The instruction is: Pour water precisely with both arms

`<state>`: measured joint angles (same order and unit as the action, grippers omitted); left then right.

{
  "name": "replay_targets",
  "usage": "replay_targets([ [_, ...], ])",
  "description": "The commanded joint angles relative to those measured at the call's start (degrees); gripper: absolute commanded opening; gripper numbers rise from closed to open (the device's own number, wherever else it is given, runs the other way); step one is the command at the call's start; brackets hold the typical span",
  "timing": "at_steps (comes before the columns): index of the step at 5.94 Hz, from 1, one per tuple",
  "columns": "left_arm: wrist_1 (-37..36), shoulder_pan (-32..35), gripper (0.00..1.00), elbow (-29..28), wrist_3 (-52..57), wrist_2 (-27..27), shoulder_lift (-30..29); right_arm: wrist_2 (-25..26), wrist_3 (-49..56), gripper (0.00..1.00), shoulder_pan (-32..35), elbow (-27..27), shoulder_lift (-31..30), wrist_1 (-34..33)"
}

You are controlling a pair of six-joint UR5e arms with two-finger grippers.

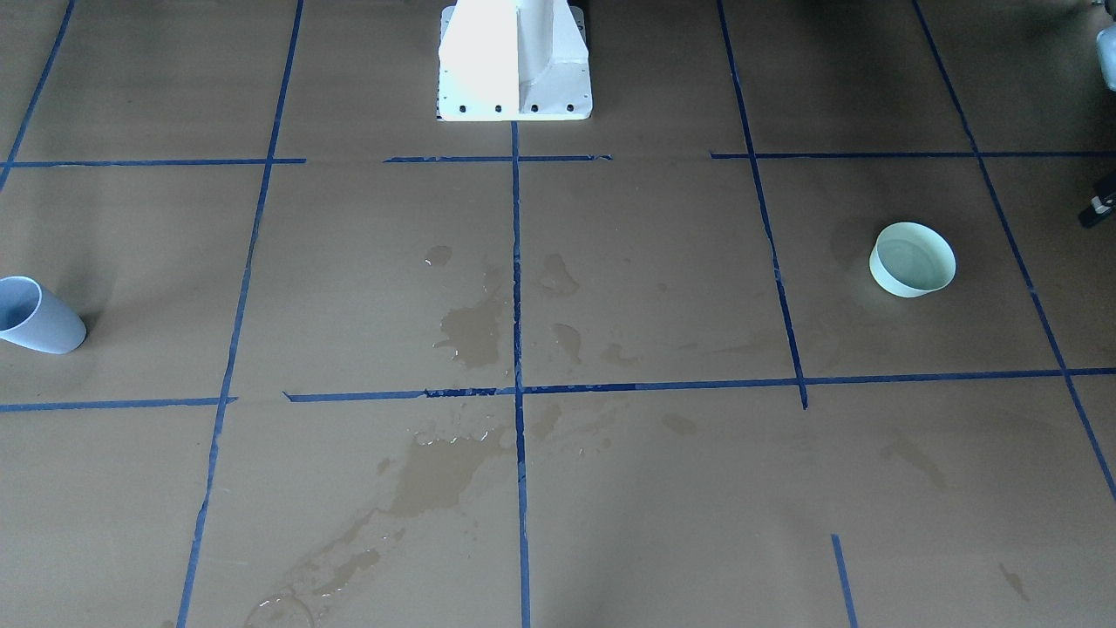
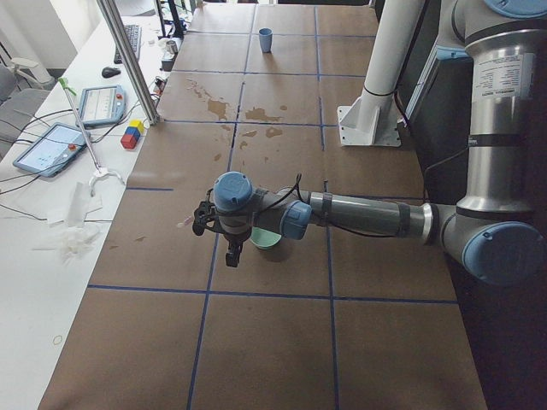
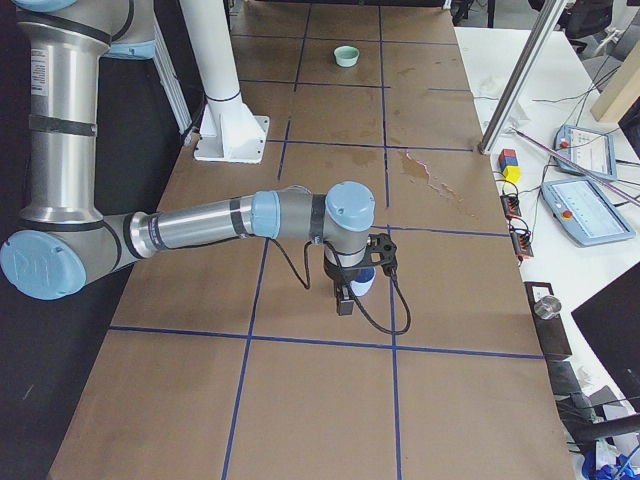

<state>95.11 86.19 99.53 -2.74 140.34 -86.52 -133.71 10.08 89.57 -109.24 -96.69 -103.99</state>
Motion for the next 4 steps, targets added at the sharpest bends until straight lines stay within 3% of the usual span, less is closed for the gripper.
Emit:
replay_targets([
  [1,-7.5,3.5,1.0,1.0,7.7,-0.3,0.1,-0.1,0.2,1.0,-0.6,0.1,-1.1,0.3],
  [4,-13.7,5.9,1.0,-0.6,15.3,-0.9,1.3,-0.1,0.5,1.0,-1.2,0.1,-1.3,1.1],
])
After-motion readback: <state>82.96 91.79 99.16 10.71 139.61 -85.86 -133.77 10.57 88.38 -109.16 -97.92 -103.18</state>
